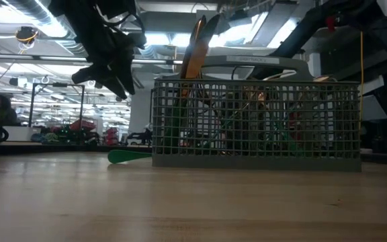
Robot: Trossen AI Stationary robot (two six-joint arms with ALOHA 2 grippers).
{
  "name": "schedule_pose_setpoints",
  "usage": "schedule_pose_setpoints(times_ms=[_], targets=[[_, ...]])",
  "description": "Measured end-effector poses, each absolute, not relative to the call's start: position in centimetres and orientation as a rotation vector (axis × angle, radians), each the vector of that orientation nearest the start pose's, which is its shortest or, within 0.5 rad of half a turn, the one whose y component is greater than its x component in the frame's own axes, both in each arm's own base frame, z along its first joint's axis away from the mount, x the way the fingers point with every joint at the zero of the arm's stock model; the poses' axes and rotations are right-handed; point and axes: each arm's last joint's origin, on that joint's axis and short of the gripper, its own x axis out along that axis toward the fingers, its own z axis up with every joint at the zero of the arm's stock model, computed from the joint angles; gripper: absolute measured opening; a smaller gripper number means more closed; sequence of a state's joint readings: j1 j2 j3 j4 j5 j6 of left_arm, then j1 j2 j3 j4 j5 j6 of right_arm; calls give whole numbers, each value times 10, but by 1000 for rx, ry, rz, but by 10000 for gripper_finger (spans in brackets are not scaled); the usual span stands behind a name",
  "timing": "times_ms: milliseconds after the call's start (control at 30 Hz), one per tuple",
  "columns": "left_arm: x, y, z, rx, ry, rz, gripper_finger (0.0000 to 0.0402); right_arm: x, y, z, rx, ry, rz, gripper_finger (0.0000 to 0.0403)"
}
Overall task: Sort silverware
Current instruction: Put the green spoon into the gray utensil holder
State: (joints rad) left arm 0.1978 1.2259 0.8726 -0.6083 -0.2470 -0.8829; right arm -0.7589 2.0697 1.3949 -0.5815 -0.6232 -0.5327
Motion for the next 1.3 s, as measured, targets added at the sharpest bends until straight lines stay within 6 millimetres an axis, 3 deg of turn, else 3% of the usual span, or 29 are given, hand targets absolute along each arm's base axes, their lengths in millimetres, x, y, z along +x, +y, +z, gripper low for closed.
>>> schedule_pose_setpoints(times_ms=[367, 700, 900, 1133, 1300], targets=[[230, 53, 245, -774, 721, 806, 100, 313, -257, 129, 337, 946, 198, 114], [230, 53, 245, -774, 722, 806, 100, 311, -256, 129, 365, 957, 202, 11], [230, 53, 245, -754, 730, 797, 100, 310, -256, 132, 389, 964, 184, 23], [230, 53, 245, -750, 732, 796, 100, 307, -252, 164, 367, 921, 150, 10], [230, 53, 245, -750, 732, 795, 100, 300, -248, 202, 293, 866, 97, 8]])
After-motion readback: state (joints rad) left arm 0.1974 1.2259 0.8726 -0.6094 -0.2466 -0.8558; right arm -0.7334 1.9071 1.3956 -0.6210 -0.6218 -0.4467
